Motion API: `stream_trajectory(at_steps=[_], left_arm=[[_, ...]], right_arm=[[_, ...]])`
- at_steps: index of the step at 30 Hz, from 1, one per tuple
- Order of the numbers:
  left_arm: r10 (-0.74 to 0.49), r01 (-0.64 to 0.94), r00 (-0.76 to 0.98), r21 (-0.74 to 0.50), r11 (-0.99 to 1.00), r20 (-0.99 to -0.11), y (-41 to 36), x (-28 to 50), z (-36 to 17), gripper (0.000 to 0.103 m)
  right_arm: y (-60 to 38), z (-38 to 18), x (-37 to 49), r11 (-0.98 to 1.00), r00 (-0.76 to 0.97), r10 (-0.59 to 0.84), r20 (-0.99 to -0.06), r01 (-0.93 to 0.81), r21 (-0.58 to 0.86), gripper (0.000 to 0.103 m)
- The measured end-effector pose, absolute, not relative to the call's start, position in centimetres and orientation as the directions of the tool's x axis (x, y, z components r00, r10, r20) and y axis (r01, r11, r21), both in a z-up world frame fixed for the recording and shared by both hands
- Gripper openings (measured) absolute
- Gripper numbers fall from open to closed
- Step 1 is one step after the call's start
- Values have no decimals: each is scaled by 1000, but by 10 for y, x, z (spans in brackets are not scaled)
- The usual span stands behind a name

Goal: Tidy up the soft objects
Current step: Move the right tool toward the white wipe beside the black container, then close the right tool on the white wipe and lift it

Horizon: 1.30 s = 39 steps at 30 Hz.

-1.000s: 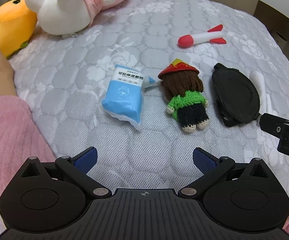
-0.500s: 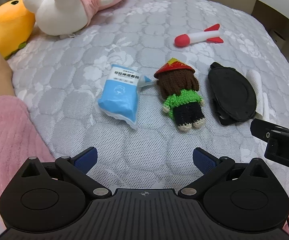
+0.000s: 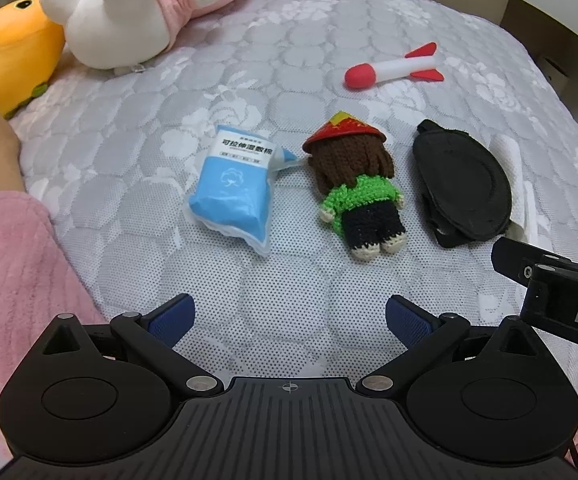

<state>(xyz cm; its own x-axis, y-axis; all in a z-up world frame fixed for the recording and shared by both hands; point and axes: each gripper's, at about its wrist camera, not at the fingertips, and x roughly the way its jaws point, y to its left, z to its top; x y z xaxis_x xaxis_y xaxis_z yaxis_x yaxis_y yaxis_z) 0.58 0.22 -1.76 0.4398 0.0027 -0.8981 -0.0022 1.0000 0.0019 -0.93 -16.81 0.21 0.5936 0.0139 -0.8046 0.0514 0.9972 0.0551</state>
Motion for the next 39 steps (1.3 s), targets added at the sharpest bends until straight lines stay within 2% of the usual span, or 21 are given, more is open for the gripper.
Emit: stream_trajectory(at_steps=[15, 24, 26, 27, 32, 36, 39], left_arm=[[-1, 21, 417, 9, 1000, -909, -3, 20, -30, 103], [-99, 46, 408, -88, 995, -908, 14, 33, -53, 103], [-115, 66, 425, -96, 993, -898, 16, 33, -56, 103], [-113, 71, 437, -91, 993, -892, 17, 34, -57, 103], [-144, 86, 448, -118, 989, -882, 12, 45, -60, 103], [-169, 85, 426, -147, 985, -889, 7, 59, -65, 103], [-208, 96, 439, -184, 978, -874, 2, 72, -66, 103]], right_arm=[[-180, -15, -2, 997, 622, 23, -783, 41, 62, 100], [-208, -34, 1, 999, 667, -11, -745, 44, 25, 99], [-226, -40, 6, 998, 670, -46, -741, 67, -1, 96], [-236, -43, 11, 997, 673, -55, -737, 82, 1, 91], [-271, -57, 50, 983, 661, -38, -750, 161, 93, 79], [-263, -56, 70, 988, 670, 2, -742, 114, 107, 61], [-251, -51, 75, 992, 688, 49, -724, 53, 118, 62]])
